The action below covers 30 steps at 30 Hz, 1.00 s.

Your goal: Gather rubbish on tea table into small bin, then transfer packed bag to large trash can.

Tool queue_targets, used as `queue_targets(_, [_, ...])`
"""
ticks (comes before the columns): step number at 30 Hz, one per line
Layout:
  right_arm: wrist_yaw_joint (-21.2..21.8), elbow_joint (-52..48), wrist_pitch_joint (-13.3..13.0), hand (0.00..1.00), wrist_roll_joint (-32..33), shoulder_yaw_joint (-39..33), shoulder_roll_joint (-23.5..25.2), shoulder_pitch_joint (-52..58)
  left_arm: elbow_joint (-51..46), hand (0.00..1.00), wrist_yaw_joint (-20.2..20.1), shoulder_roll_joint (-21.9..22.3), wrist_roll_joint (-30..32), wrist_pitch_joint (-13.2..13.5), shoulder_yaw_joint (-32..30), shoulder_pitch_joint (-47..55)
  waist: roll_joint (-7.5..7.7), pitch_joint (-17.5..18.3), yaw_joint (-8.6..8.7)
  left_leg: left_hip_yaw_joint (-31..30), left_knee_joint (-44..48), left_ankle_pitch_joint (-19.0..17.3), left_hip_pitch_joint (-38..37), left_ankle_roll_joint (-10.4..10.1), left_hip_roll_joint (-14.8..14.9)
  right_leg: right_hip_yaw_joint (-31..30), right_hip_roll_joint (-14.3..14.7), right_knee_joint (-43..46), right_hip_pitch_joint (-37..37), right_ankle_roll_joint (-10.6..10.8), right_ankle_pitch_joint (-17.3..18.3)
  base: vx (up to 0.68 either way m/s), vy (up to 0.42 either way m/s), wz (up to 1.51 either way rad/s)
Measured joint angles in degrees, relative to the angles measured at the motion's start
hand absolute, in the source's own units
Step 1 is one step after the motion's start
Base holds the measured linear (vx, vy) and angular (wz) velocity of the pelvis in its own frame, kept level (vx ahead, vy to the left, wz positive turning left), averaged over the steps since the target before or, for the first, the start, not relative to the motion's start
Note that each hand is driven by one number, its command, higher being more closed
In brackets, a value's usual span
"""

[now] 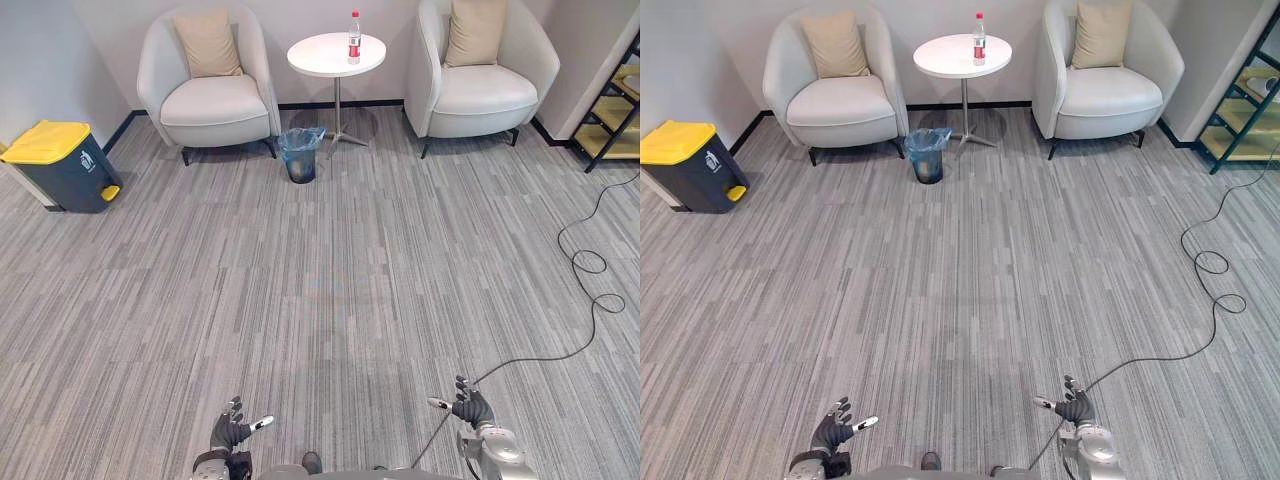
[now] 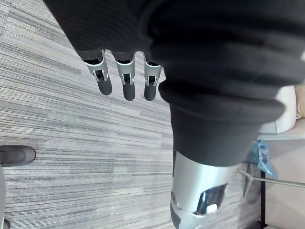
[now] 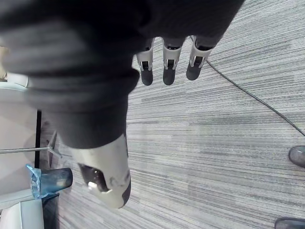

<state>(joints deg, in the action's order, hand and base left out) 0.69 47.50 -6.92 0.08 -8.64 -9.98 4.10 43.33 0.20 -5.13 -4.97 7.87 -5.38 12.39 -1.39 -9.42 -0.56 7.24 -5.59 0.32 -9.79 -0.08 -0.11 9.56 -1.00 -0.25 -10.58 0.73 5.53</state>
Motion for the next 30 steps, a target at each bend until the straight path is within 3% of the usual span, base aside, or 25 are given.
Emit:
queue_targets(13, [-0.77,-1.69,0.0,0.0,0.06,-0.51,0.04,0.17,-0.46,0.0,-0.02,0.0,-1.11,0.0,0.23,0.07,-0.2,-0.05,0.0,0.96,0.02,-0.05,-0.04,-0.08,0.11,-0.92,0.1,0.0,0.32,-0.14,-0.12,0.0,-0.004,-0.03])
queue_targets(26, [-0.54,-1.74,0.77,0.0,0.48,0.22,-0.23,-0.05,-1.79,0.0,-0.14,0.04,-1.67,-0.02,0.31,0.71,-0.79,0.15,-0.35,6.45,0.48,-2.77,0.64,0.08,0.84,-6.88,0.99,-0.88,3.03,-0.32,-1.08,0.01,-0.023,-0.27])
queue_targets(29, [-0.54,-1.82,0.83,0.0,0.51,0.22,-0.45,-0.45,-2.9,0.0,-0.14,0.08,-1.72,-0.03,0.67,0.66,-1.24,0.28,-0.65,7.16,6.46,-6.69,3.41,0.73,1.21,-8.0,0.63,2.16,4.52,1.3,0.18,0.1,0.003,-0.19])
queue_targets(30, [-0.55,-1.9,0.83,0.0,0.51,0.22,-0.68,-0.53,-3.39,0.0,-0.15,0.26,-1.74,-0.03,0.85,0.68,-1.5,0.3,-0.66,7.04,8.69,-8.32,3.98,1.03,1.31,-8.05,0.22,6.67,6.22,2.69,2.46,0.12,0.031,-0.04])
